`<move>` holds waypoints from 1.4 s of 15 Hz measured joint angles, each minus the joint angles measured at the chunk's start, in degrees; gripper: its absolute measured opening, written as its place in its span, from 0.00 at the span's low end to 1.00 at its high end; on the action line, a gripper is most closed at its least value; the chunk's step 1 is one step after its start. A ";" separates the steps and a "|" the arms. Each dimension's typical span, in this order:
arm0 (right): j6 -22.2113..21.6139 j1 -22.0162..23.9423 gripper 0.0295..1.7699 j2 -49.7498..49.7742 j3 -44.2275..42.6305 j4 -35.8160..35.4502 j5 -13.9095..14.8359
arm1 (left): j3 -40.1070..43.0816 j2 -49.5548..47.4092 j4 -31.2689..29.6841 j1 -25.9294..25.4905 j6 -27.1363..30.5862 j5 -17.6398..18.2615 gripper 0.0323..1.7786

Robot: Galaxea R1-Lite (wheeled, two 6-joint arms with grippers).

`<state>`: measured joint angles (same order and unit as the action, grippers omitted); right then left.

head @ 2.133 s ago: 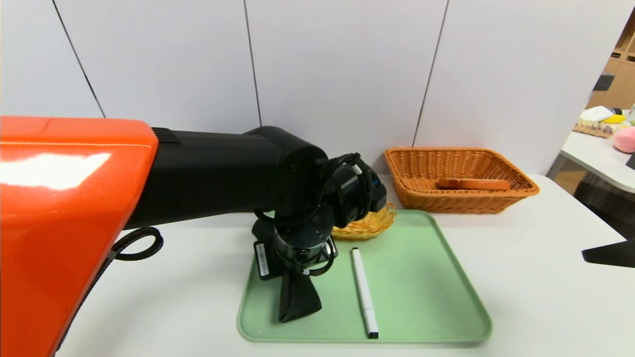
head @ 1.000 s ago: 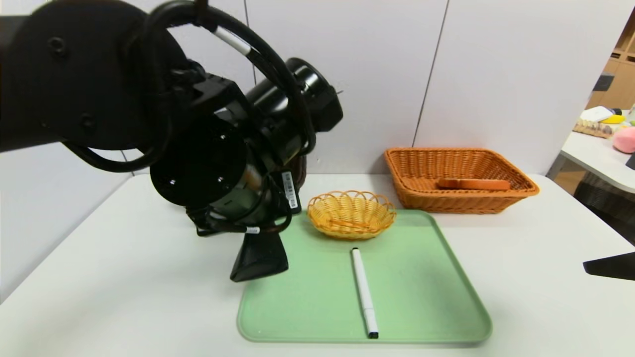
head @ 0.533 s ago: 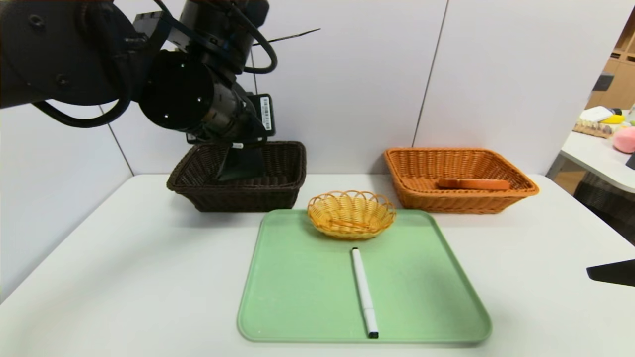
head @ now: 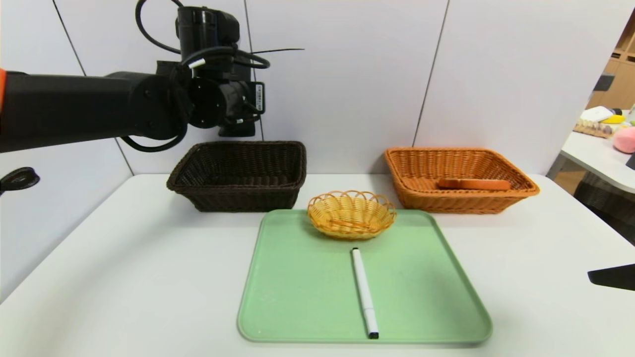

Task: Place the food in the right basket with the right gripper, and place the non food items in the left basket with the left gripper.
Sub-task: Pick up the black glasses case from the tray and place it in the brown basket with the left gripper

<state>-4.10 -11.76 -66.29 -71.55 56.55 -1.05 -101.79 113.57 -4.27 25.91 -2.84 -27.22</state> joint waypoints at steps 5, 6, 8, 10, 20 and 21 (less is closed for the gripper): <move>0.33 -0.06 0.96 -0.90 0.02 -1.10 0.00 | 5.40 2.85 -9.16 -2.18 -0.27 -0.76 0.24; 0.33 -0.09 0.96 -1.10 0.02 -2.36 -0.07 | 5.71 2.97 -9.24 -2.38 -1.04 -1.28 0.23; 0.33 -0.09 0.96 -1.38 0.22 -3.55 0.04 | 5.99 3.16 -9.29 -2.78 -3.35 -3.62 0.23; 0.33 -0.13 0.96 -1.62 0.22 -3.61 0.09 | 6.84 3.27 -9.26 -2.84 -6.41 -7.03 0.23; 0.33 -0.96 0.96 -1.90 0.90 -3.69 0.21 | 12.57 3.22 -8.74 -2.79 -14.96 -11.72 0.22; 0.30 -1.10 0.96 -1.95 0.94 -3.67 0.20 | 12.61 3.24 -8.59 -2.78 -15.81 -11.78 0.22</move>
<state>-3.79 -12.86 -68.24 -70.61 52.88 -0.85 -89.19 116.81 -12.86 23.13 -18.65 -39.00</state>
